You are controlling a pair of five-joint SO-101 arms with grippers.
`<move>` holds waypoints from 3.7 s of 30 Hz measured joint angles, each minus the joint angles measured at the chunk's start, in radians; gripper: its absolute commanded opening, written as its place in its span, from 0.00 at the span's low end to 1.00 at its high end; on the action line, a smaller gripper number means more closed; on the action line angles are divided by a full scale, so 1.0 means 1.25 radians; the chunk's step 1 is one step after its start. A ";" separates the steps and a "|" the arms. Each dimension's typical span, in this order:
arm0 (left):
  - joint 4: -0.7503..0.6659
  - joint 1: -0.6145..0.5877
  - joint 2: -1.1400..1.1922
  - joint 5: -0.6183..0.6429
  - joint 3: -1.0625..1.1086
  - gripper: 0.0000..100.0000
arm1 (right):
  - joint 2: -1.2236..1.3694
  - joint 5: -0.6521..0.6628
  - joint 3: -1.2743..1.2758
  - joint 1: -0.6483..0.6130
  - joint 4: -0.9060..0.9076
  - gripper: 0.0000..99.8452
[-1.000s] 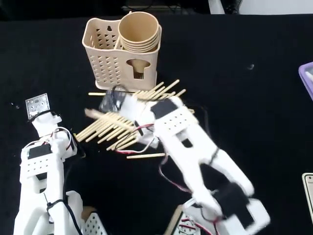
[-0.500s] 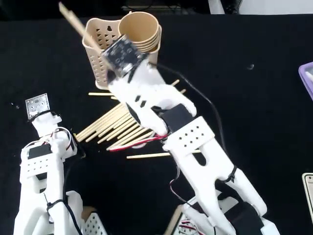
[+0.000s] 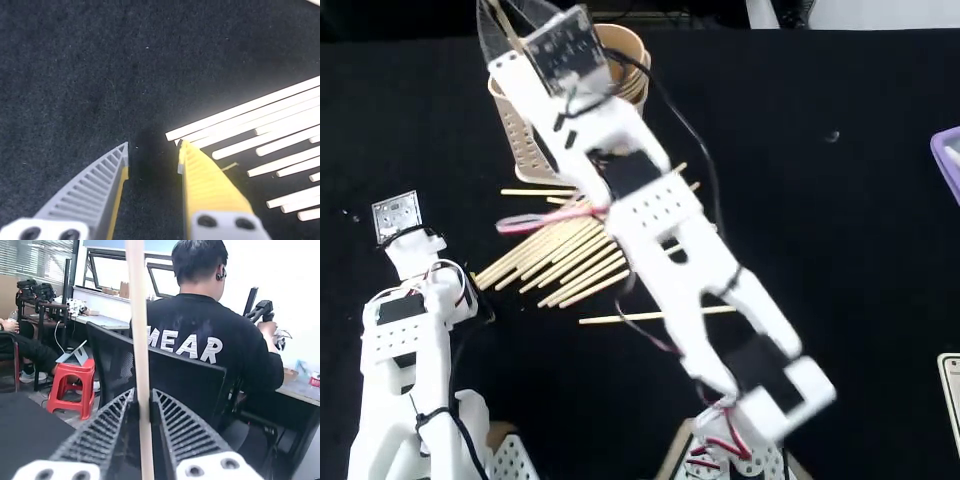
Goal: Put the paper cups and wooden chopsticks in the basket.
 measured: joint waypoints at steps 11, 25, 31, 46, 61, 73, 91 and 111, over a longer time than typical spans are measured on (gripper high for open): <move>0.000 0.000 0.000 0.000 0.000 0.17 | 0.238 -0.001 -0.241 0.000 0.217 0.08; 0.000 0.000 0.000 0.000 0.000 0.17 | 0.146 -0.002 -0.286 0.000 0.527 0.08; 0.000 0.000 0.000 0.000 0.000 0.17 | -0.043 -0.001 -0.287 0.000 0.916 0.08; 0.000 0.000 0.000 0.000 0.000 0.17 | -0.340 0.096 -0.007 0.000 1.307 0.22; 0.000 0.000 0.000 0.000 0.000 0.17 | -0.373 0.334 0.822 -0.099 0.757 0.29; 0.000 0.000 0.000 0.000 0.000 0.17 | -0.153 0.376 0.722 -0.020 0.700 0.32; 0.000 0.000 0.000 0.000 0.000 0.17 | -0.195 0.432 0.682 -0.014 0.750 0.01; 0.000 0.000 0.000 0.000 0.000 0.17 | -0.506 0.107 0.361 -0.014 0.732 0.01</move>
